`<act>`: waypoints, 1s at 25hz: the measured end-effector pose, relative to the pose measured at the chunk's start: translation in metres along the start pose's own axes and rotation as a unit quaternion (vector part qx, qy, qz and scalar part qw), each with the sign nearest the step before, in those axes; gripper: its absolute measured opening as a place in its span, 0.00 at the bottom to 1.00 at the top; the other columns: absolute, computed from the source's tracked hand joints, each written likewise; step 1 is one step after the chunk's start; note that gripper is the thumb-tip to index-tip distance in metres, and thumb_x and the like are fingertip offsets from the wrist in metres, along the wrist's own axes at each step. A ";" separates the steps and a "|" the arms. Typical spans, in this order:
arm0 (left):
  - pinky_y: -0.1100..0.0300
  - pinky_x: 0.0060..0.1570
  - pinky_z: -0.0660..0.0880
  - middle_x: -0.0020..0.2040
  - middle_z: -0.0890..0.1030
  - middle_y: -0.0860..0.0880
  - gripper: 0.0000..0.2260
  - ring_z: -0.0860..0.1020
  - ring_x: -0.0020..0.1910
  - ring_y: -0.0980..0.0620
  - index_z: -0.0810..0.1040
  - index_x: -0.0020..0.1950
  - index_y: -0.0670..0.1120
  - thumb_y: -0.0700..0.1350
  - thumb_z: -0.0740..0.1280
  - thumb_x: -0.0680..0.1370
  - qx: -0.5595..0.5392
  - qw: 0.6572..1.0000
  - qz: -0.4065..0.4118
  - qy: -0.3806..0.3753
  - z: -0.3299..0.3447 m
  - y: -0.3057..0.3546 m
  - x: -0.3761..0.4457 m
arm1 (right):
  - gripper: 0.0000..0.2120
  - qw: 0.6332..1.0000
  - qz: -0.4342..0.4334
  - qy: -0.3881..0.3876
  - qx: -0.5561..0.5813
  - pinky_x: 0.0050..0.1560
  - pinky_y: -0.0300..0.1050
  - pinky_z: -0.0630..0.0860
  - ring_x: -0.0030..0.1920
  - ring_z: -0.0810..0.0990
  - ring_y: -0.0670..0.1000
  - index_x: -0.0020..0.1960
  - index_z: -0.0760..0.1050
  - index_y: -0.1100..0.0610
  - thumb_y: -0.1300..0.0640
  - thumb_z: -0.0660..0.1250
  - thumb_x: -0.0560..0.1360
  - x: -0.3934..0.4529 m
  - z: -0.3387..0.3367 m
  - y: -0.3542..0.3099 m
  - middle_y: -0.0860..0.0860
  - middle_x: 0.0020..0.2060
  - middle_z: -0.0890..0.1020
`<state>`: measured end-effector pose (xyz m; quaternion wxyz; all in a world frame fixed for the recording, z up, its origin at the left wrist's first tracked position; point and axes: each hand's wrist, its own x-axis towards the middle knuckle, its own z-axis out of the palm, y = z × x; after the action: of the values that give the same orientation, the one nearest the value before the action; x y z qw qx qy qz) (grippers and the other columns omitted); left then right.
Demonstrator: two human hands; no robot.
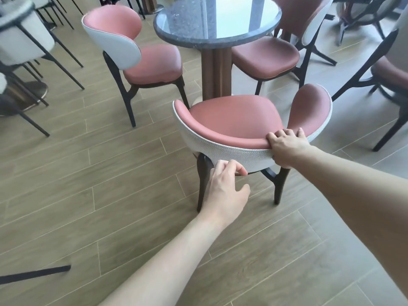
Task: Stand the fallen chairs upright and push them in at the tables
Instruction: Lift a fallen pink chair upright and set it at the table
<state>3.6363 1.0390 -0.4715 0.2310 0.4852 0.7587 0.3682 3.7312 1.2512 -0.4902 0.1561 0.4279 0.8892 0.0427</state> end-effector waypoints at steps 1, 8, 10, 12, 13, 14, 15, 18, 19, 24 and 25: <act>0.58 0.58 0.68 0.52 0.69 0.55 0.08 0.70 0.56 0.53 0.73 0.50 0.52 0.42 0.68 0.75 0.003 1.000 0.002 0.001 -0.002 0.000 0.012 | 0.21 1.000 -0.001 -0.006 0.003 0.72 0.66 0.55 0.71 0.65 0.57 0.68 0.63 0.55 0.58 0.63 0.76 0.012 -0.004 0.001 0.55 0.66 0.71; 0.53 0.60 0.69 0.54 0.71 0.51 0.08 0.72 0.58 0.48 0.74 0.52 0.48 0.42 0.68 0.74 0.043 0.999 -0.028 0.005 -0.022 0.029 0.126 | 0.28 0.997 -0.007 -0.065 0.033 0.74 0.66 0.49 0.72 0.61 0.58 0.70 0.61 0.53 0.60 0.67 0.72 0.044 -0.022 0.008 0.54 0.67 0.67; 0.51 0.62 0.69 0.55 0.70 0.51 0.09 0.70 0.60 0.47 0.73 0.53 0.50 0.44 0.68 0.74 0.075 0.996 -0.039 -0.029 -0.028 0.034 0.153 | 0.29 0.995 -0.005 -0.084 0.060 0.74 0.67 0.46 0.74 0.58 0.59 0.71 0.60 0.54 0.62 0.65 0.73 0.047 -0.024 0.010 0.54 0.68 0.65; 0.50 0.64 0.67 0.58 0.70 0.51 0.10 0.69 0.62 0.47 0.73 0.55 0.51 0.46 0.68 0.75 0.113 0.990 -0.055 -0.071 -0.033 0.034 0.176 | 0.30 0.993 -0.009 -0.101 0.067 0.74 0.67 0.44 0.75 0.55 0.59 0.72 0.59 0.55 0.62 0.64 0.73 0.051 -0.026 0.012 0.55 0.69 0.64; 0.51 0.65 0.67 0.59 0.71 0.52 0.09 0.69 0.63 0.48 0.73 0.55 0.51 0.48 0.68 0.75 0.108 0.988 -0.073 -0.085 -0.034 0.032 0.186 | 0.30 0.991 -0.011 -0.112 0.073 0.74 0.67 0.43 0.76 0.54 0.59 0.73 0.58 0.55 0.62 0.63 0.73 0.050 -0.027 0.012 0.55 0.69 0.64; 0.52 0.66 0.67 0.59 0.71 0.52 0.09 0.70 0.64 0.49 0.74 0.54 0.52 0.50 0.69 0.76 0.077 0.988 -0.107 -0.084 -0.036 0.032 0.196 | 0.31 0.988 -0.010 -0.127 0.082 0.74 0.67 0.42 0.77 0.52 0.59 0.74 0.57 0.55 0.61 0.62 0.73 0.050 -0.029 0.012 0.55 0.70 0.63; 0.53 0.65 0.67 0.59 0.71 0.52 0.08 0.71 0.64 0.49 0.75 0.53 0.52 0.51 0.69 0.76 0.036 0.985 -0.151 -0.074 -0.039 0.033 0.207 | 0.33 0.985 -0.007 -0.149 0.092 0.74 0.67 0.40 0.77 0.51 0.59 0.75 0.56 0.55 0.59 0.62 0.72 0.051 -0.032 0.013 0.55 0.71 0.62; 0.53 0.65 0.69 0.61 0.71 0.52 0.12 0.72 0.65 0.49 0.74 0.56 0.53 0.54 0.70 0.75 0.028 0.976 -0.202 -0.082 -0.047 0.026 0.237 | 0.33 0.967 -0.018 -0.242 0.076 0.74 0.65 0.44 0.76 0.52 0.59 0.75 0.56 0.53 0.56 0.59 0.71 0.063 -0.047 0.018 0.55 0.71 0.61; 0.52 0.66 0.69 0.63 0.70 0.51 0.15 0.71 0.66 0.49 0.73 0.60 0.53 0.54 0.70 0.75 0.057 0.975 -0.194 -0.092 -0.051 0.020 0.249 | 0.32 0.957 -0.024 -0.280 0.064 0.73 0.63 0.48 0.74 0.55 0.59 0.76 0.56 0.52 0.55 0.58 0.72 0.073 -0.056 0.021 0.55 0.70 0.62; 0.48 0.72 0.60 0.74 0.61 0.49 0.21 0.60 0.74 0.43 0.73 0.66 0.52 0.53 0.70 0.75 0.199 0.951 -0.237 -0.013 -0.083 -0.018 0.291 | 0.19 0.944 0.044 -0.276 0.176 0.60 0.48 0.71 0.64 0.74 0.60 0.65 0.73 0.59 0.54 0.57 0.78 0.128 -0.093 0.052 0.58 0.64 0.75; 0.47 0.72 0.57 0.76 0.60 0.48 0.20 0.58 0.75 0.42 0.73 0.66 0.52 0.55 0.70 0.75 0.221 0.941 -0.254 -0.021 -0.085 -0.025 0.296 | 0.16 0.950 0.069 -0.243 0.185 0.59 0.49 0.72 0.63 0.74 0.59 0.63 0.74 0.59 0.53 0.60 0.78 0.134 -0.095 0.060 0.57 0.63 0.75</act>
<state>3.4366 1.2725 -0.4362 0.2198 0.3230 0.9139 0.1102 3.6677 1.3984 -0.4198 0.2823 0.5072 0.7847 -0.2173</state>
